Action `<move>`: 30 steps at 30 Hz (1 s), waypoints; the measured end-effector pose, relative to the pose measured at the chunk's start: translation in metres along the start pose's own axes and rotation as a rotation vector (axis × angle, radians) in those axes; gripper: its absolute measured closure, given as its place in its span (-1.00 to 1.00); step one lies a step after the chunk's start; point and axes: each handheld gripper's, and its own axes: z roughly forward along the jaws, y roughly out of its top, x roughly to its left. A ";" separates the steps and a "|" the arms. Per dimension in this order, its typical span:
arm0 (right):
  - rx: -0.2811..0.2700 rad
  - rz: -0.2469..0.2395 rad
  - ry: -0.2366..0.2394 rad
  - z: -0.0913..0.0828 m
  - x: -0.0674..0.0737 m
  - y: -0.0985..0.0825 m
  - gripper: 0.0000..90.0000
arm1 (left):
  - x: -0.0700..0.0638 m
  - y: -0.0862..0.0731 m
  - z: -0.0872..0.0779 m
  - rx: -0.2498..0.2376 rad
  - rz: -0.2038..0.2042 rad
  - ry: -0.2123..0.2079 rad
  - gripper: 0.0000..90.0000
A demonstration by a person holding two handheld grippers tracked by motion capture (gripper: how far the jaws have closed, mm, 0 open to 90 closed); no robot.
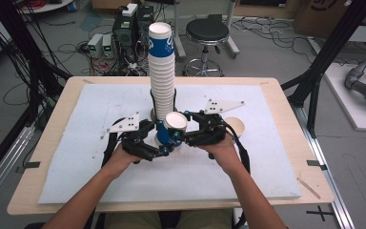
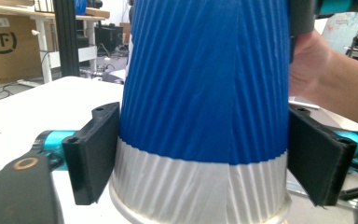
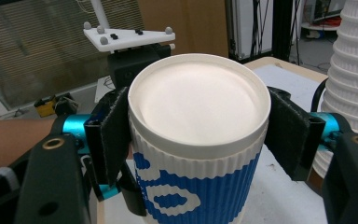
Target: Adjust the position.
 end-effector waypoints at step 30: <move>0.270 -0.171 -0.019 -0.007 0.002 0.020 -0.57 | 0.001 0.014 -0.015 0.235 0.069 0.026 -0.45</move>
